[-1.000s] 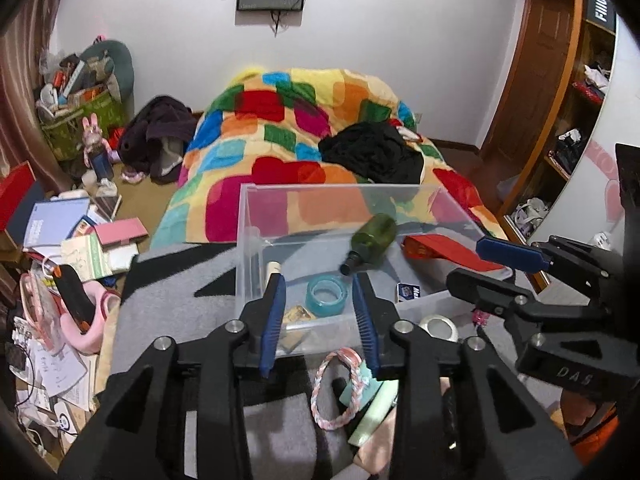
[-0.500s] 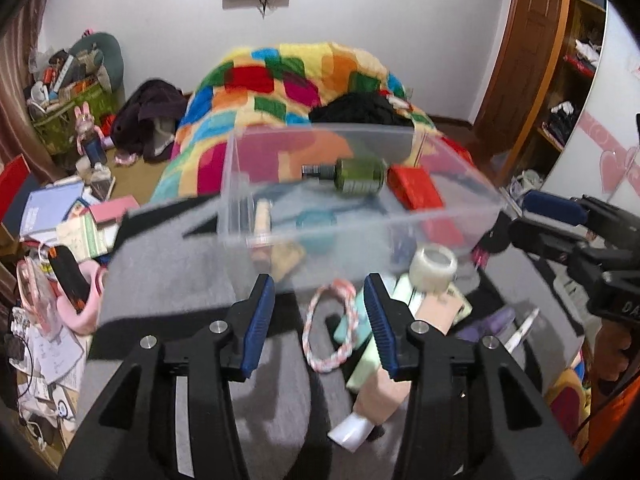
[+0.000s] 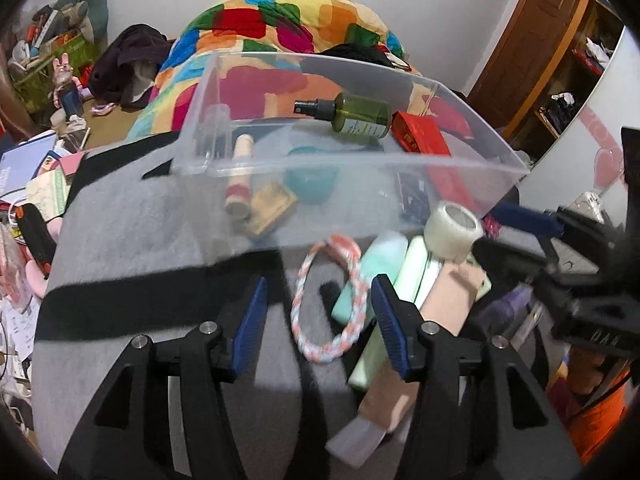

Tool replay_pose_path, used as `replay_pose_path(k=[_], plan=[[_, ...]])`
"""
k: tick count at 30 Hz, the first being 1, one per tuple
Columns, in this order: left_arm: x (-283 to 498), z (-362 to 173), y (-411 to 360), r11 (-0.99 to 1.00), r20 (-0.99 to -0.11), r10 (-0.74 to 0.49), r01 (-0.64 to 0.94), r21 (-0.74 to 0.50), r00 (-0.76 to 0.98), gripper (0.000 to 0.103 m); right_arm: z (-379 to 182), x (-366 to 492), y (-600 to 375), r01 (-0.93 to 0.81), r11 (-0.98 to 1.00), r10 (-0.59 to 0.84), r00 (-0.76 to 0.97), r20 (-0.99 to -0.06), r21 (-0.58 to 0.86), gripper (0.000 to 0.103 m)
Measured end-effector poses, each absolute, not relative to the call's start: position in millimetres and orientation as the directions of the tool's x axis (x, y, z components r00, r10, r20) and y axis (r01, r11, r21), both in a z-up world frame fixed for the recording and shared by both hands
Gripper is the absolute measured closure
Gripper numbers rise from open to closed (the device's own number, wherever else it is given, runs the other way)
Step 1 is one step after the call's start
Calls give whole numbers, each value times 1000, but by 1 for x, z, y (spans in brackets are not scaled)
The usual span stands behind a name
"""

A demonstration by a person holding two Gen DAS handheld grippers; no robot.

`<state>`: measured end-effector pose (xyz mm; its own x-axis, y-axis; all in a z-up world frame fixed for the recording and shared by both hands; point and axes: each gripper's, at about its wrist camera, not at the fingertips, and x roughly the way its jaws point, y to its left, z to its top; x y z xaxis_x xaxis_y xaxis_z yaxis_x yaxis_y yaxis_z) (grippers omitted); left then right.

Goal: Organize objects
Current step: 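Grasp the braided rope toy with the left tool while the right tool grasps the white tape roll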

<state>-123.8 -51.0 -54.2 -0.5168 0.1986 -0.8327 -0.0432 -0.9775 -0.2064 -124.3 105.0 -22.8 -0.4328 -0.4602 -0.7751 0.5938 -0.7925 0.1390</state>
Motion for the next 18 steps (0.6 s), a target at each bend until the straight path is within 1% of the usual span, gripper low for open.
replay_pose_path(k=[6, 8, 9, 10, 11, 14, 16, 18], plan=[[-144, -62, -50, -969, -845, 230, -29, -246, -483, 47, -31, -130, 92, 598, -790, -445, -412, -795, 132, 48], [-146, -64, -51, -964, -842, 242, -19, -266, -482, 48, -34, -130, 89, 601, -789, -442, -410, -798, 128, 53], [-146, -64, -53, -962, -840, 244, -14, -272, -485, 49, -35, -130, 88, 602, -789, -440, -410, -799, 125, 61], [-145, -63, -54, -963, -838, 240, -8, -271, -490, 56, -36, -129, 87, 606, -786, -440, -407, -801, 124, 67], [-144, -64, -55, -962, -837, 239, -5, -271, -492, 65, -36, -128, 87, 606, -786, -439, -410, -799, 121, 67], [-144, -66, -61, -959, -838, 237, 17, -282, -491, 82, -34, -124, 89, 607, -787, -441, -428, -789, 111, 68], [-141, -67, -65, -958, -838, 236, 28, -287, -493, 88, -32, -120, 92, 609, -786, -446, -436, -782, 109, 68], [-136, -66, -67, -959, -836, 228, 33, -282, -499, 88, -29, -117, 94, 611, -785, -451, -442, -775, 108, 68]])
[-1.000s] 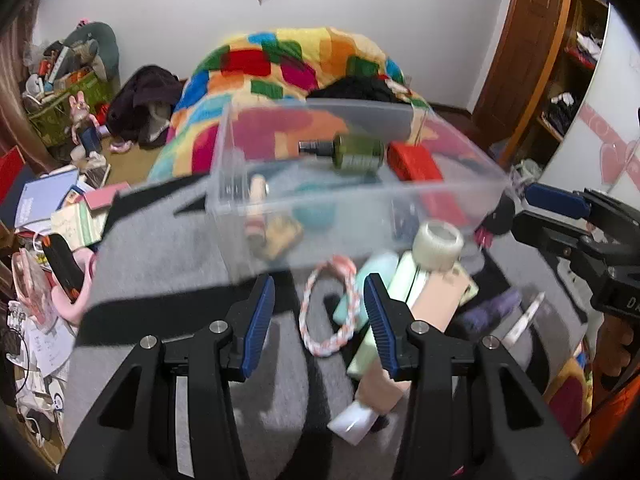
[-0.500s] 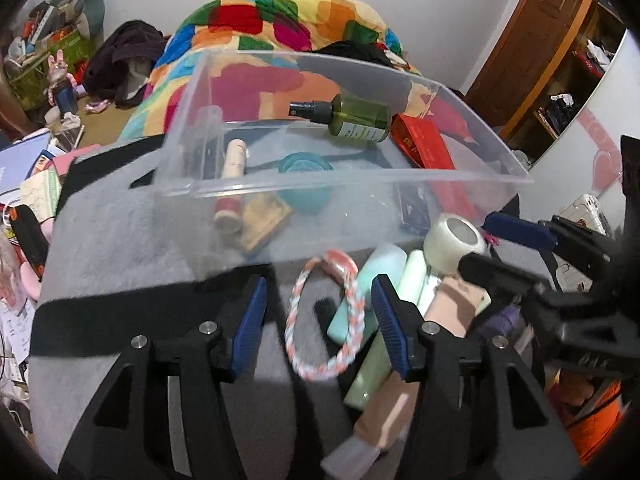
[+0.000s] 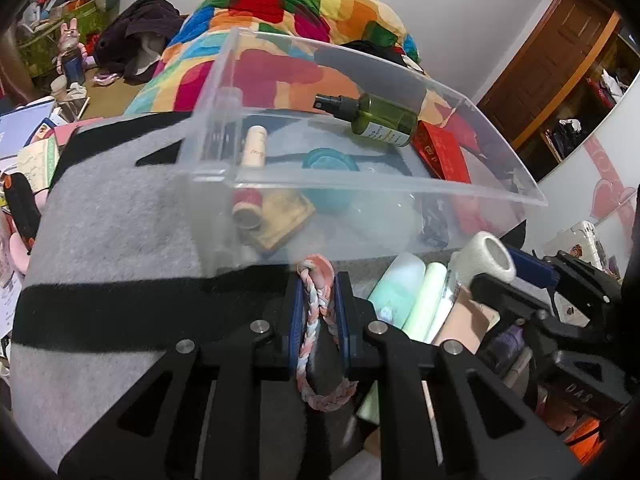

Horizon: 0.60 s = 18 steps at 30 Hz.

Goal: Organize objects
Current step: 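Grasp the braided rope toy with the left tool while the right tool grasps the white tape roll, then drop the rope toy into the box while the right tool releases the white tape roll inside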

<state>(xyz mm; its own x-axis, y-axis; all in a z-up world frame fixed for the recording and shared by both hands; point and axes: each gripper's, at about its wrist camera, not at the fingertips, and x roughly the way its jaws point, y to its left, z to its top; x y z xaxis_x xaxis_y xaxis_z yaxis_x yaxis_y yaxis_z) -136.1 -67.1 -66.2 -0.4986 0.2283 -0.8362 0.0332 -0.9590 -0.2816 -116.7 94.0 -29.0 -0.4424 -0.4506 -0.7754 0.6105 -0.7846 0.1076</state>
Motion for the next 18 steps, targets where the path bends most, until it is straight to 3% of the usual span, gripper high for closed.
replay_pose_path(k=[4, 18], plan=[[-120, -62, -66, -973, -834, 173, 42, -229, -525, 98, -22, -110, 102, 606, -788, -459, -462, -759, 108, 68], [-88, -12, -65, -982, -746, 129, 20, -188, -654, 98, 16, -101, 118, 589, -798, -499, -532, -683, 124, 68]])
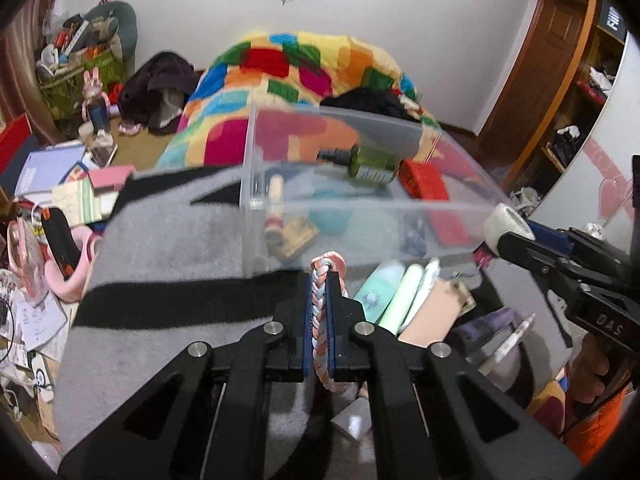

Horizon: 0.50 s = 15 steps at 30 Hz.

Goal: Organize objects
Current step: 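Drop the rope toy into the box while the right tool releases the white tape roll inside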

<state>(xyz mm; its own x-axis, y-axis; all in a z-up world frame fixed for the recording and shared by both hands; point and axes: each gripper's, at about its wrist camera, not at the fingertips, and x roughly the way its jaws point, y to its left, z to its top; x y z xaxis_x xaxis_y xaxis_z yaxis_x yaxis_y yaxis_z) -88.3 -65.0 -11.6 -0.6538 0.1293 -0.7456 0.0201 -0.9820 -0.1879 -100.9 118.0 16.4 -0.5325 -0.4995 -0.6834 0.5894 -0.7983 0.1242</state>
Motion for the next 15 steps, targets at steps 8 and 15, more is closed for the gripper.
replay_pose_path(k=[8, 15], plan=[[-95, 26, -65, -983, -676, 116, 16, -186, -728, 98, 37, -115, 120, 558, -819, -500, -580, -643, 133, 68], [-124, 34, -70, -980, -665, 101, 42, -196, -740, 98, 36, -142, 113, 517, -846, -466, -593, -657, 133, 68]])
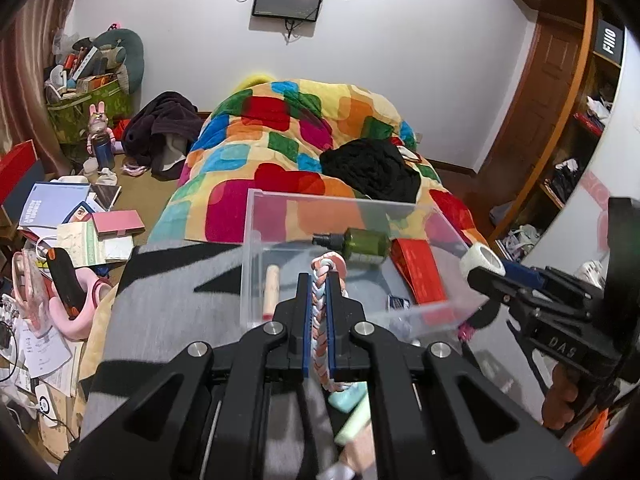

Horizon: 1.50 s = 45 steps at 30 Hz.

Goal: Organize objects
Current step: 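Drop the rope toy into the box while the right tool releases the white tape roll inside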

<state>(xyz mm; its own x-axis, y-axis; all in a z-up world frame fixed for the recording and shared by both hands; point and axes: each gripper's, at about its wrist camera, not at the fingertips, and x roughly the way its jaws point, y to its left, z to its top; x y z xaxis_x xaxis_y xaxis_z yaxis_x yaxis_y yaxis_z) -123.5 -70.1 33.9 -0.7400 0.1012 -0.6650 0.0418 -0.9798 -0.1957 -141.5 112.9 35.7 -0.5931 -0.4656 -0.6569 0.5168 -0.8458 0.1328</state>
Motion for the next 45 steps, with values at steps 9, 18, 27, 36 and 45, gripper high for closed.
replay_pose_path(k=[9, 18, 27, 36, 45], plan=[[-166, 13, -81, -972, -725, 94, 95, -216, -682, 98, 11, -178, 106, 475, -869, -414, -549, -726, 136, 68], [-171, -1, -68, -978, -754, 116, 59, -201, -647, 97, -3, -178, 98, 510, -849, -423, -498, -757, 139, 67], [-142, 16, -48, -988, -725, 125, -20, -152, -677, 82, 13, -160, 106, 531, -836, -449, -518, -728, 137, 50], [-98, 5, -40, -991, -742, 130, -65, -116, -658, 63, 23, -122, 141, 550, -826, -465, -545, -697, 121, 43], [-61, -39, -23, -986, -809, 153, -138, -91, -567, 49, -6, -76, 170, 642, -767, -433, -482, -761, 30, 35]])
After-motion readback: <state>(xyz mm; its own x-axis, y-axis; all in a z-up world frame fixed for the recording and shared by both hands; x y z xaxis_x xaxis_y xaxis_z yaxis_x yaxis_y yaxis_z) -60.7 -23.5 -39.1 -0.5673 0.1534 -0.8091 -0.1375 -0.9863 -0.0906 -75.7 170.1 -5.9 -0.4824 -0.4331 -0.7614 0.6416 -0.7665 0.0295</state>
